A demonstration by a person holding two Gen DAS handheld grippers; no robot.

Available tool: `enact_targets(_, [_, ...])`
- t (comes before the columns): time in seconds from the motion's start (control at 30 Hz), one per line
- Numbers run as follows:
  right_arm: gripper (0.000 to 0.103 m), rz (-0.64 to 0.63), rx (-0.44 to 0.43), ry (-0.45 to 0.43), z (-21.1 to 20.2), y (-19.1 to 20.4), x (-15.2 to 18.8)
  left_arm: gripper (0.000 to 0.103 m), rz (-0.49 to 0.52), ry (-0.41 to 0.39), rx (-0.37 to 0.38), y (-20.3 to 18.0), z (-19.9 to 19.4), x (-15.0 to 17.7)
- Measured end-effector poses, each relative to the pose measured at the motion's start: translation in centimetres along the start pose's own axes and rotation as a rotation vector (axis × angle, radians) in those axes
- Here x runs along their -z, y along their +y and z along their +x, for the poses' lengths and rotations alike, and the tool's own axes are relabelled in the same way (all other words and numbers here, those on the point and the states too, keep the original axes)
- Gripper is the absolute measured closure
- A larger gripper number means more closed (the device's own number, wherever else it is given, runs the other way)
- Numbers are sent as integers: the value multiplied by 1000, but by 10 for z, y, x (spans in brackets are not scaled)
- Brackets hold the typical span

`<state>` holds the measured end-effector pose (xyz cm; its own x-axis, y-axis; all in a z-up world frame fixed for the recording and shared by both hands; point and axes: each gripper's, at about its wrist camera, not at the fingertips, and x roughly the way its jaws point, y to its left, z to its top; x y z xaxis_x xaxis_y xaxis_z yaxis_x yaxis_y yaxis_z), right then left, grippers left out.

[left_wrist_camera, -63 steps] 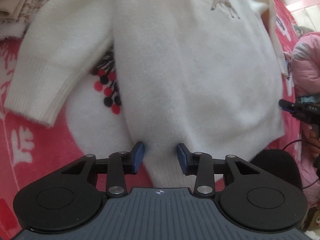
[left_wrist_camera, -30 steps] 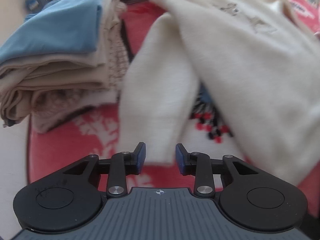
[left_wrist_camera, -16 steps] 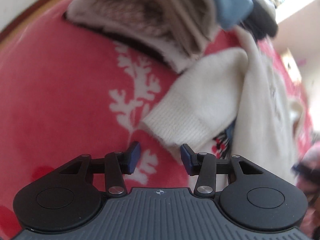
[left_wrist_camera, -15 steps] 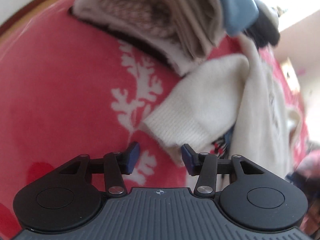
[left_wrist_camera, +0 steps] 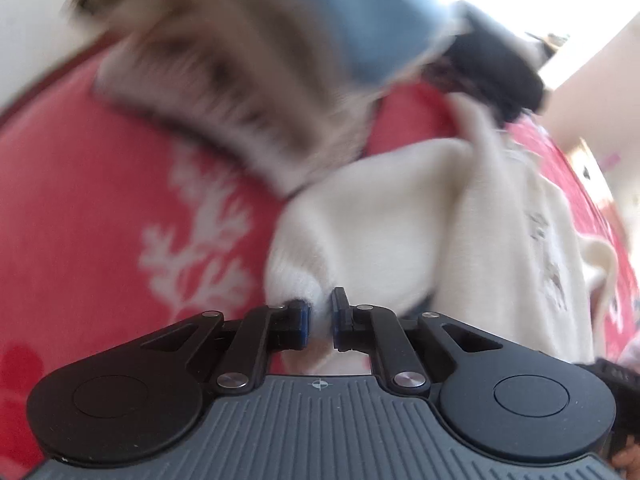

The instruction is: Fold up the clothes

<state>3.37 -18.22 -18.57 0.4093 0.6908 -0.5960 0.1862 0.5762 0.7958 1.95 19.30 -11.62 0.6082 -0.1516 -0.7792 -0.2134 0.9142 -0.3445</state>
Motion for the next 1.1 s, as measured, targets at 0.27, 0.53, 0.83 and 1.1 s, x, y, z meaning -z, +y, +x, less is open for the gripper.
enact_targets(0.27, [79,143,-149,-78,-14,-42,1,99,764,-324,-92,-148,-95,-74])
enact_targets(0.53, [79,81,-130,-70,-8,-34,1,100,842,-460,-214,-179,-148,-192])
enact_targets(0.83, [79,111,-159,-63,-4,-41,0,100,764,-434,-398,-146,-148,-275])
enact_targets(1.1, [79,137,-175,-62,0,-45,-2,95,648,-206,-515,-59,-122,-274])
